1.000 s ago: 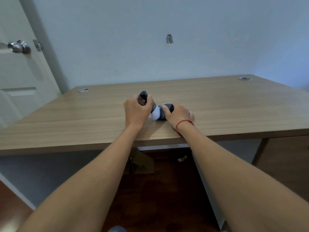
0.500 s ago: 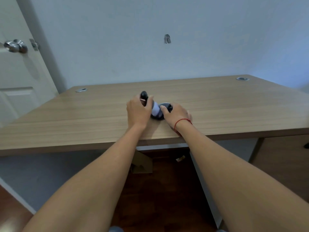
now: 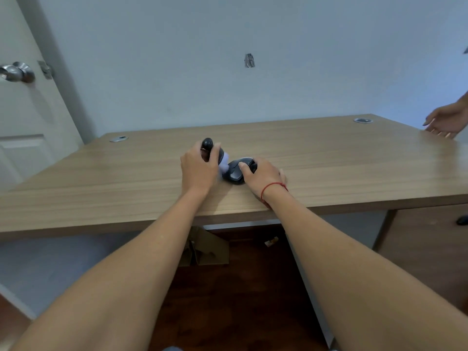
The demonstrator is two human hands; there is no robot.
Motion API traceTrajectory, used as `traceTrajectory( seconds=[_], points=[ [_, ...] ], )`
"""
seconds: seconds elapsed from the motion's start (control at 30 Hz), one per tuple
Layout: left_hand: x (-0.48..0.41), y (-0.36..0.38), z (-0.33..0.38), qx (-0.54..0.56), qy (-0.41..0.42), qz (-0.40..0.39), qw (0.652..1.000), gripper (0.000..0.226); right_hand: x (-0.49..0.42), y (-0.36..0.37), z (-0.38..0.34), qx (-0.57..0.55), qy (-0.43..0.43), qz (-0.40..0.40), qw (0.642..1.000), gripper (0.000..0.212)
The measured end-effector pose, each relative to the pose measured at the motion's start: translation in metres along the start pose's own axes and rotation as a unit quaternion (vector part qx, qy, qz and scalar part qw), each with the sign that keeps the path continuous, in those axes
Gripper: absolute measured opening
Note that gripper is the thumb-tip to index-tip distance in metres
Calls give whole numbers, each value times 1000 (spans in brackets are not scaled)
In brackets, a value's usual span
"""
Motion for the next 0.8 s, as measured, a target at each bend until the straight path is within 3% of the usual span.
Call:
traceTrajectory(
  seconds=[0.2, 0.4, 0.47, 0.57, 0.63, 0.73, 0.8],
  points=[
    [0, 0, -4, -29, 22, -23, 999, 44, 4, -1, -5, -10, 6, -1, 1000, 47],
    [2, -2, 11, 69, -6, 10, 998, 37, 11, -1, -11, -2, -16, -37, 999, 46],
    [-1, 4, 15, 76, -9, -32, 997, 32, 14, -1, -11, 11, -28, -49, 998, 46],
    [-5, 12, 9, -27, 16, -99, 995, 30, 18, -5, -14, 20, -24, -46, 998, 64],
    [-9, 9, 8, -84, 39, -95, 991, 31, 20, -7, -16, 20, -18, -36, 999, 62],
    [-9, 4, 23, -16, 48, -51, 997, 34, 20, -10, -17, 13, -16, -39, 999, 45],
    [-5, 9, 31, -4, 53, -57, 997, 33, 22, -12, -18, 5, -16, -47, 999, 46]
  ],
)
Point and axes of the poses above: each hand's wrist, its own x-axis away from the middle knuckle, its own y-axis out of the palm, z = x × y, the point moved 4 cm from there along -x, towards the middle knuckle, and after that the axes turned 15 degrees about -y, right-handed, at the moved point
